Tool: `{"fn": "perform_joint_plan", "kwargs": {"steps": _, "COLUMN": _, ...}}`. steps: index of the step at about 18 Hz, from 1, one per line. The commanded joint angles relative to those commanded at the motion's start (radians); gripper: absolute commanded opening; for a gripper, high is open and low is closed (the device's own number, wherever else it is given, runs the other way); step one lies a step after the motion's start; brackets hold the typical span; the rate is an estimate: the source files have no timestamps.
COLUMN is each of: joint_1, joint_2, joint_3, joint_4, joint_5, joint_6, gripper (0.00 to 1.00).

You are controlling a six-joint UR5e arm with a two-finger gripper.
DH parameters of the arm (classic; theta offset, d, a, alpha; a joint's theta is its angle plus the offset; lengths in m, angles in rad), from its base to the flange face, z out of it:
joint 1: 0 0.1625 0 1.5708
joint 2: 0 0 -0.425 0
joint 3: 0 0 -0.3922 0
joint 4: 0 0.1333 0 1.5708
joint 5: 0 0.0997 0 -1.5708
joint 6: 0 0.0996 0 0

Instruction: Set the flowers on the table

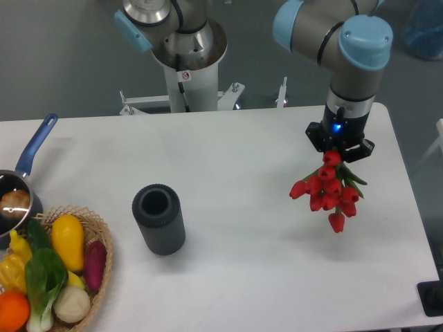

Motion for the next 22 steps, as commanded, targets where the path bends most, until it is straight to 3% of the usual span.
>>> {"fn": "perform_joint_plan", "kwargs": {"steps": 5, "joint_1": -0.021, "joint_2": -0.011, "joint_3": -0.003, "joint_4": -0.002, "joint_5": 0.002, "joint_6": -0.012, "gripper": 0.0}}
{"fn": "perform_joint_plan", "kwargs": {"steps": 10, "joint_1": -0.072, "joint_2": -0.018, "joint_3": -0.046, "joint_4": 0.002, "joint_5": 0.029, "joint_6": -0.064, "gripper": 0.0}}
{"fn": "perform_joint_plan", "kwargs": {"steps": 11, "joint_1": -0.093, "joint_2": -0.021, "joint_3": -0.046, "joint_4": 0.0, "joint_5": 0.034, "joint_6": -0.067, "gripper": 0.04}}
{"fn": "perform_joint_plan", "kwargs": {"steps": 12, "joint_1": -0.1, "joint_2": -0.021, "joint_3": -0.048, "joint_4": -0.005, "joint_5": 0.034, "joint_6": -0.067, "gripper": 0.12}}
{"fn": "perform_joint_plan", "kwargs": {"steps": 13, "joint_1": -0.103, "joint_2": -0.023, "joint_3": -0.048, "joint_4": -0.008, "joint_5": 0.031, "joint_6": -0.072, "gripper": 0.34}}
{"fn": "perform_joint_plan", "kwargs": {"steps": 15, "joint_1": -0.124, "joint_2": -0.023, "joint_3": -0.054, "joint_4": -0.003, "joint_5": 0.031, "joint_6": -0.103, "gripper": 0.48}}
{"fn": "perform_joint_plan", "kwargs": {"steps": 17, "joint_1": -0.133, "joint_2": -0.023, "joint_3": -0.057, "joint_4": 0.005, "joint_5": 0.025, "joint_6": -0.107, "gripper": 1.0}}
{"fn": "perform_joint_plan", "kwargs": {"steps": 22, "joint_1": -0.144, "joint_2": -0.023, "joint_3": -0.057, "joint_4": 0.014, "joint_5": 0.025, "joint_6": -0.109, "gripper": 1.0}}
